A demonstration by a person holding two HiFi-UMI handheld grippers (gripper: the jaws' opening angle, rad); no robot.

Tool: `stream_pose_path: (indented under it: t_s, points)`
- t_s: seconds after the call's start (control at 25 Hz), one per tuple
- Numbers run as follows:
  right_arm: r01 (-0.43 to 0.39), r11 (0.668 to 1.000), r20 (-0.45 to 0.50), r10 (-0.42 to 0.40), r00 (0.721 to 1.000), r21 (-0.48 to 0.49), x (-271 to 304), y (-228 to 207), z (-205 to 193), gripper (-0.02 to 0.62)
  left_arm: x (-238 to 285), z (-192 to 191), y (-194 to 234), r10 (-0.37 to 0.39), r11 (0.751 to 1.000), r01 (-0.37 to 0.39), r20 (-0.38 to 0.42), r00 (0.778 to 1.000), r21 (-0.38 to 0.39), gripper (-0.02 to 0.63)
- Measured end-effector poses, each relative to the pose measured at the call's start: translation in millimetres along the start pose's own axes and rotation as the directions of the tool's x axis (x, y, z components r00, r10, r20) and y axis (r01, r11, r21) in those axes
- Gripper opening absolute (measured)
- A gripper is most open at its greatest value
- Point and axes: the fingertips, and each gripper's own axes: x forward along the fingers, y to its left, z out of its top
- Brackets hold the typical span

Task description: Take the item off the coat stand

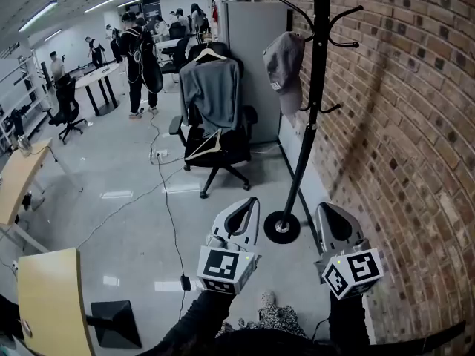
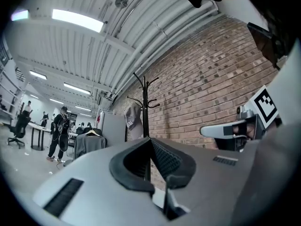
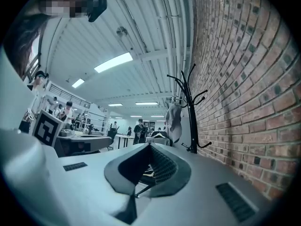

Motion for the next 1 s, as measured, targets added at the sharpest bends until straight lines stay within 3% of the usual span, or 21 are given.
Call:
stream_pose_path:
  t_s: [0.44, 0.64, 1.0]
  points:
    - [-0.046, 0.999, 0.017, 0.046, 0.999, -0.008, 81, -20, -5, 0.008, 52, -5, 50, 0.042, 0.999, -0.042, 0.011, 0.999, 0.028, 0.008]
    - [-0.063, 0.998, 0.028, 0.064, 0.998, -0.015, 121, -39, -2, 0.008, 89, -3, 69, 0.053, 0.999, -0.053, 0.020, 0.998, -0.002, 0.008]
    - [-0.040, 0.999, 0.035, 0.040, 0.999, 0.004, 169, -84, -8, 0.008, 148, -12, 86, 0.050, 0.999, -0.050, 0.004, 0.999, 0.000, 0.008]
